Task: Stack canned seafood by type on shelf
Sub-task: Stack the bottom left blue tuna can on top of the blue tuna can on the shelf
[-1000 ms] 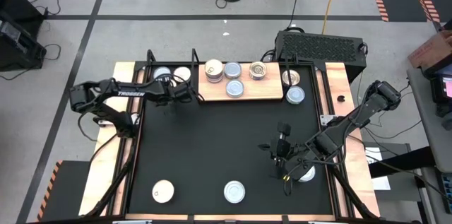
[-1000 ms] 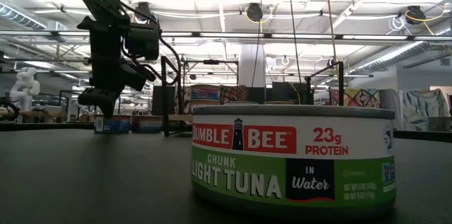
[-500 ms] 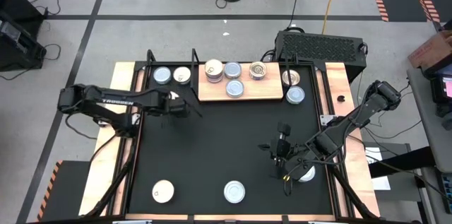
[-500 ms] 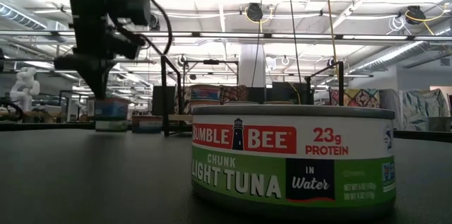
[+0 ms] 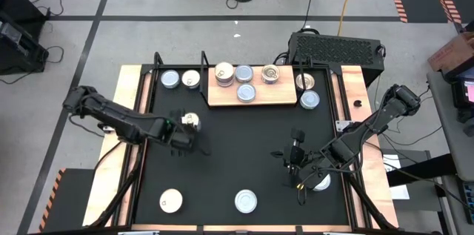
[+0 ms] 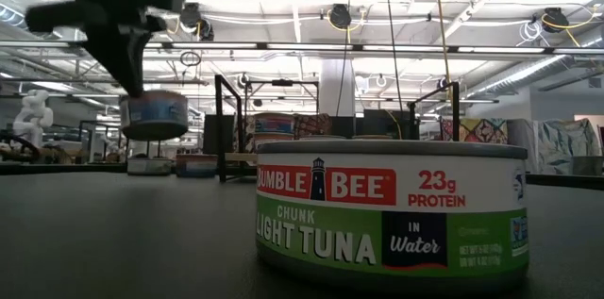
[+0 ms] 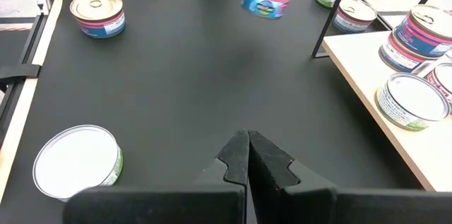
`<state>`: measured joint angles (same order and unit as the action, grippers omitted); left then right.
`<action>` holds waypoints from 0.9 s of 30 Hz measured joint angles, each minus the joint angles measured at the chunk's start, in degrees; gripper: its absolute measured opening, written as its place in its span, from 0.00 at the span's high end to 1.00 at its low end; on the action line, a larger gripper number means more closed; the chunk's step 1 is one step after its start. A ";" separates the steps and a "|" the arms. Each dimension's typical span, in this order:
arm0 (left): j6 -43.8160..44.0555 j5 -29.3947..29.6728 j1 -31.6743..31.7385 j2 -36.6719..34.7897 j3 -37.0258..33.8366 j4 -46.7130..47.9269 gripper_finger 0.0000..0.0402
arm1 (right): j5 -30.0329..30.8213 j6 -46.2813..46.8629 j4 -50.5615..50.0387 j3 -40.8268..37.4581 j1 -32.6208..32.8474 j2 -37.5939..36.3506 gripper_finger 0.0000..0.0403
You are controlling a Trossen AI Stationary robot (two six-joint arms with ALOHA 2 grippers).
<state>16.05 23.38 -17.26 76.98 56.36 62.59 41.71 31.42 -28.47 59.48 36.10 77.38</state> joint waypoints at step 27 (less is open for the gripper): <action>-40.00 7.49 9.57 36.34 48.49 -6.43 1.00 | 0.57 12.20 -17.64 0.00 2.93 0.00 1.00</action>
<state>-23.95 30.87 -7.69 113.32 104.85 56.16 42.28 43.62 -46.11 59.48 39.03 77.38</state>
